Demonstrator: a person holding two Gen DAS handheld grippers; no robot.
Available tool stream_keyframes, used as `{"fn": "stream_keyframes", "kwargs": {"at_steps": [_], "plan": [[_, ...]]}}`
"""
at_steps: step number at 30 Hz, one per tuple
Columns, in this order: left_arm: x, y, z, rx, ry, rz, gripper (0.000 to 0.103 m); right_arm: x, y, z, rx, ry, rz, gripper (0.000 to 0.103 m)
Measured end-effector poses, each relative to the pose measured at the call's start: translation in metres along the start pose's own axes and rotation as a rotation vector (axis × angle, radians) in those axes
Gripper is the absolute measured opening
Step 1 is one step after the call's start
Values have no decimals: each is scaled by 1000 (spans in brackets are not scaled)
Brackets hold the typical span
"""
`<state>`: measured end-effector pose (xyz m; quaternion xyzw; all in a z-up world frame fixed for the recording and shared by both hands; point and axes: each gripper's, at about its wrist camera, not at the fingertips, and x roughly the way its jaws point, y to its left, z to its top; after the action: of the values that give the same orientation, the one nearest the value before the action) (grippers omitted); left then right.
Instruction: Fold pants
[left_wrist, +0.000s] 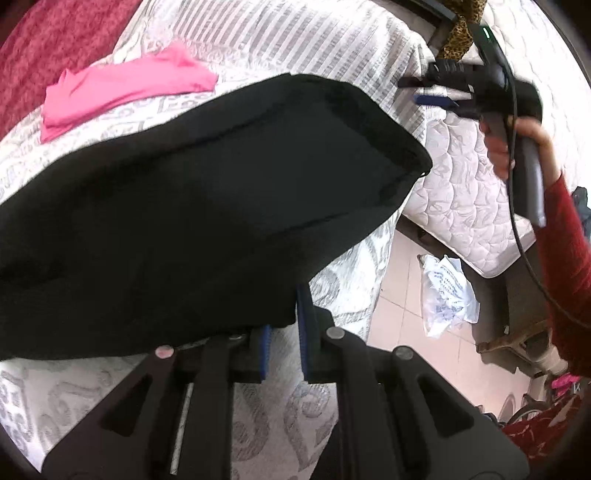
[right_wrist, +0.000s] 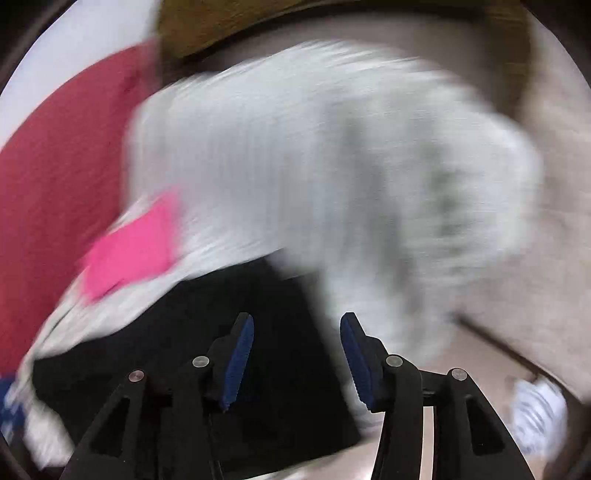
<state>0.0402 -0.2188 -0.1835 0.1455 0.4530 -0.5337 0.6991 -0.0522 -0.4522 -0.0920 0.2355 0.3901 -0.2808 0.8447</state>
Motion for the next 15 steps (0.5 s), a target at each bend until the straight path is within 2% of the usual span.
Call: {"fn": "stream_keyframes", "kwargs": {"at_steps": [3, 6, 8, 11, 13, 15], "plan": [[1, 2, -2, -7, -10, -15, 12, 34, 55, -4, -153, 123, 87, 44], [1, 3, -4, -15, -15, -28, 12, 85, 121, -8, -323, 229, 103, 41], [2, 4, -6, -15, -21, -33, 13, 117, 143, -5, -362, 281, 77, 30], [2, 5, -9, -14, -34, -42, 14, 146, 140, 12, -353, 256, -13, 24], [2, 8, -10, -18, -38, -48, 14, 152, 128, 30, -268, 215, 13, 21], [-1, 10, -12, -22, -41, -54, 14, 150, 118, 43, -194, 193, -41, 21]]}}
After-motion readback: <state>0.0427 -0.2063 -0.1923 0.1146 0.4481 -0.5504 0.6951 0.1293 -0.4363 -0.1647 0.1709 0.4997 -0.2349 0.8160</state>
